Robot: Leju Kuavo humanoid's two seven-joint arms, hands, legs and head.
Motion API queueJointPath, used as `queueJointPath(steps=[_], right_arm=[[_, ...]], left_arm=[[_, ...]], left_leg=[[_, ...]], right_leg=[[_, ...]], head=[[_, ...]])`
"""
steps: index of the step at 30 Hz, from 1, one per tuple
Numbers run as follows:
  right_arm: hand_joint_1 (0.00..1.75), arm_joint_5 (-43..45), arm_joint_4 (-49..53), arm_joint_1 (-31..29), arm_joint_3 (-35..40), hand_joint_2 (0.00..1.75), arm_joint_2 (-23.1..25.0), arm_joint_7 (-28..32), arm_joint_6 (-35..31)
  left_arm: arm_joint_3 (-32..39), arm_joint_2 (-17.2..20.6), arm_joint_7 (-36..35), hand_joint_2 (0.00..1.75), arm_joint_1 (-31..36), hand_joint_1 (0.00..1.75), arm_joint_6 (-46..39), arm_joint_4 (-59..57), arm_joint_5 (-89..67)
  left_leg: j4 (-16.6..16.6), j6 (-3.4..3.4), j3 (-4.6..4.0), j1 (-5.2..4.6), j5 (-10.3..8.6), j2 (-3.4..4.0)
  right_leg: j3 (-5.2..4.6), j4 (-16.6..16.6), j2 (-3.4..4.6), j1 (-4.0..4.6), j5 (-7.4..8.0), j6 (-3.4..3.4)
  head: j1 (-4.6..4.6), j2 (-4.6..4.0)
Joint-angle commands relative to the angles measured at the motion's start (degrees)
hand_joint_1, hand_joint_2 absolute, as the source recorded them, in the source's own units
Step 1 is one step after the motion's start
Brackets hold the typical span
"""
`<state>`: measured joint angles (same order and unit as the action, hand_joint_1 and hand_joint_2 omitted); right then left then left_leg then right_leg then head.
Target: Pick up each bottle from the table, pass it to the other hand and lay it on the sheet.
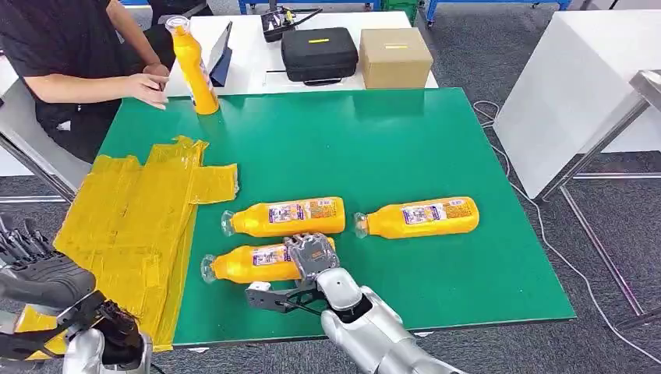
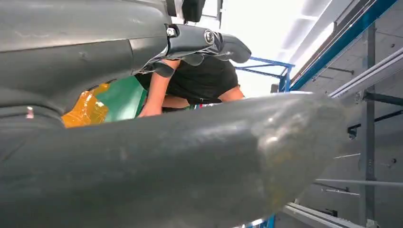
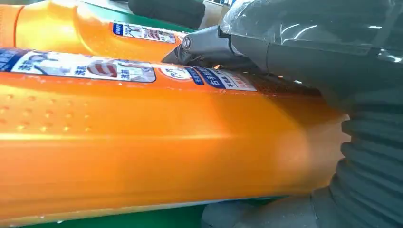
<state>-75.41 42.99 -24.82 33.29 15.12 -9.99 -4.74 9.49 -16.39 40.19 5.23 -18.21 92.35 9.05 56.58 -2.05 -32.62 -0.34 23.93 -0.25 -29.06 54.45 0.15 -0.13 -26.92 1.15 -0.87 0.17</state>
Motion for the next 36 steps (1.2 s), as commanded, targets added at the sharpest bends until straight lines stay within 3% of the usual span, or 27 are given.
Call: queueJointPath(steps=[1, 6, 7, 11, 12, 14, 17, 24, 29, 33, 36], right_arm=[[1.75, 0.5, -8.0, 0.4, 1.2, 1.75, -0.5, 0.3, 0.5], [1.75, 2.1, -6.7, 1.6, 0.5, 1.75, -0.6, 0.0, -0.9], [1.75, 7.4, 1.7, 4.4, -2.1, 1.75, -1.5, 1.9, -4.8], [1.75, 22.5, 31.5, 13.7, -2.2, 1.75, -6.1, 7.6, -9.6], [1.75, 25.8, 36.6, 15.7, -2.1, 1.75, -6.7, 9.9, -12.2], [1.75, 31.9, 42.9, 18.3, -1.4, 1.75, -7.1, 13.8, -17.5], [1.75, 39.1, 41.2, 16.0, -0.5, 1.75, -5.7, 18.1, -23.6], [1.75, 41.9, 36.7, 12.4, -0.8, 1.75, -4.2, 19.3, -25.5], [1.75, 44.3, 25.0, 3.6, -3.0, 1.75, 0.6, 19.3, -25.5], [1.75, 40.2, 12.4, -2.7, -2.6, 1.75, 3.4, 18.6, -25.8], [1.75, 35.9, 3.5, -7.7, 0.5, 1.75, 4.9, 13.9, -24.1]], left_arm=[[1.7, -0.2, -0.2, 0.0, 2.2, 0.0, -0.2, -3.6, 0.2], [1.9, -0.2, -0.2, 0.0, 2.3, 0.0, -0.2, -4.0, 0.5], [1.5, 0.0, -0.2, 0.0, 1.4, 0.0, 0.7, -4.6, 1.6], [-3.2, 2.6, -3.3, 0.0, -0.9, 0.0, 3.2, -8.1, 6.9], [-4.2, 2.8, -5.1, 1.75, -1.3, 0.0, 5.6, -9.3, 8.8], [-6.4, 2.6, -6.5, 1.75, -1.5, 0.0, 10.2, -12.4, 12.1], [-9.0, 2.3, -8.0, 1.75, -0.9, 0.0, 14.5, -14.6, 15.1], [-9.5, 2.5, -9.4, 1.75, -0.3, 0.0, 14.0, -13.8, 15.5], [-12.8, 2.1, -13.1, 1.75, 0.7, 0.0, 15.2, -13.5, 15.3], [-15.8, 2.4, -14.6, 1.75, 0.1, 0.0, 17.4, -12.5, 16.8], [-17.5, 2.5, -15.9, 1.75, 0.8, 0.0, 19.0, -12.7, 18.1]], left_leg=[[-0.1, 0.09, 0.07, 0.02, -0.03, -0.1], [-0.1, 0.13, 0.07, 0.04, -0.06, -0.15], [-0.1, 0.13, 0.07, 0.05, -0.07, -0.15], [-0.1, 0.09, 0.08, 0.06, -0.04, -0.26], [-0.1, 0.12, 0.05, 0.07, -0.04, -0.28], [-0.1, 0.12, -0.01, 0.01, 0.0, -0.36], [0.0, 0.04, -0.46, -0.04, -0.03, -0.38], [0.0, 0.07, -0.63, -0.04, -0.06, -0.09], [0.0, 0.04, -0.73, -0.05, -0.07, 0.01], [0.0, 0.12, -0.57, 0.0, -0.03, 0.17], [0.0, 0.1, -0.58, -0.01, -0.04, 0.15]], right_leg=[[0.12, -0.1, -0.12, 0.01, 0.0, -0.01], [0.14, -0.2, -0.16, 0.04, 0.02, -0.02], [0.12, -0.2, -0.12, 0.06, 0.03, -0.01], [0.15, -0.1, -0.22, 0.04, -0.04, 0.01], [0.15, -0.2, -0.26, 0.06, -0.04, 0.01], [0.13, -0.1, -0.33, 0.0, -0.11, 0.02], [0.27, -0.1, -0.3, -0.05, -0.09, 0.05], [0.02, 0.0, -0.04, -0.03, 0.03, 0.03], [-0.13, 0.1, 0.07, -0.03, 0.06, 0.03], [0.02, 0.0, 0.2, 0.02, 0.08, 0.02], [0.01, 0.0, 0.17, -0.01, 0.06, 0.02]], head=[[-0.02, 0.0], [-0.02, 0.0], [-0.02, 0.0], [-0.02, 0.0], [-0.04, 0.02], [-0.02, 0.0], [-0.02, 0.0], [-0.04, 0.0], [-0.02, 0.0], [-0.02, 0.02], [-0.02, 0.0]])
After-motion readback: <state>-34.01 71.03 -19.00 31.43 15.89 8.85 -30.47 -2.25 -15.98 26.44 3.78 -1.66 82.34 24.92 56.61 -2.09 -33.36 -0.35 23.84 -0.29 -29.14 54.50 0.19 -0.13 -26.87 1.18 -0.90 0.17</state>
